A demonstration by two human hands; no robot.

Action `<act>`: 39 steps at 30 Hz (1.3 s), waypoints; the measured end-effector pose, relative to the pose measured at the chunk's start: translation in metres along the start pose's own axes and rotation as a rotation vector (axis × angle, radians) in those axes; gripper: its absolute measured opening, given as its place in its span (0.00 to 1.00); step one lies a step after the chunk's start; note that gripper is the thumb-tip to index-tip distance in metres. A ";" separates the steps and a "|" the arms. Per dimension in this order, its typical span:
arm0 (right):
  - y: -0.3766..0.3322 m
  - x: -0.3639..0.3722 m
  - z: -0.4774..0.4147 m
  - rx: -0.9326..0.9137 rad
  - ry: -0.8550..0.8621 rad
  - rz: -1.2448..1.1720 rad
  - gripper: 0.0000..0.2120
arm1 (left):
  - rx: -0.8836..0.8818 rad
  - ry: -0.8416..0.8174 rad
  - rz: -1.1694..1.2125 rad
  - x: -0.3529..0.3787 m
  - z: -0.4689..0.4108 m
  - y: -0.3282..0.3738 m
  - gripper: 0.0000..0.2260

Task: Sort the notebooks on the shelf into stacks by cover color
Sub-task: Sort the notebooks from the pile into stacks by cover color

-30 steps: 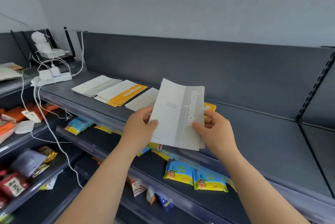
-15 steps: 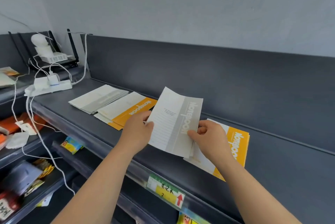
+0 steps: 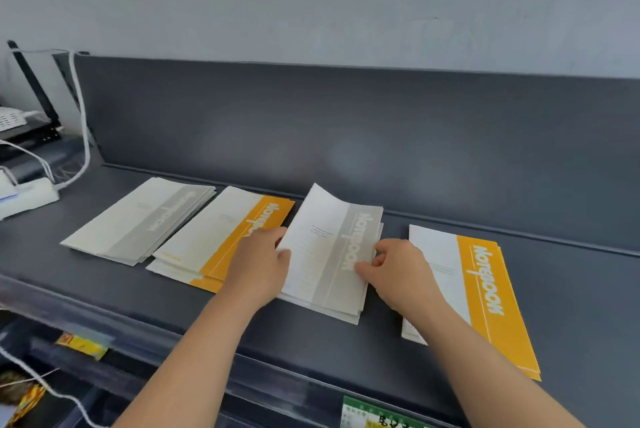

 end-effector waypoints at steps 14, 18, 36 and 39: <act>-0.036 -0.023 0.039 -0.102 0.225 0.343 0.19 | 0.181 0.085 -0.256 -0.019 0.011 0.026 0.19; -0.030 -0.049 0.061 -0.123 0.307 0.320 0.22 | 0.327 0.094 -0.177 -0.025 0.025 0.067 0.18; 0.071 -0.235 0.204 0.022 0.605 0.374 0.21 | 0.648 0.042 0.134 0.030 0.126 0.276 0.14; 0.097 -0.282 0.233 0.049 0.622 0.367 0.22 | 0.648 0.026 0.203 0.043 0.151 0.323 0.14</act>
Point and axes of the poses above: each hand's wrist, its own z-axis away from the middle knuckle, its own x-axis out of the palm, y = z × x, the point moved 9 cm from there along -z, towards the middle knuckle, and after that the axes turned 14 degrees about -z, right-handed, at the moved point
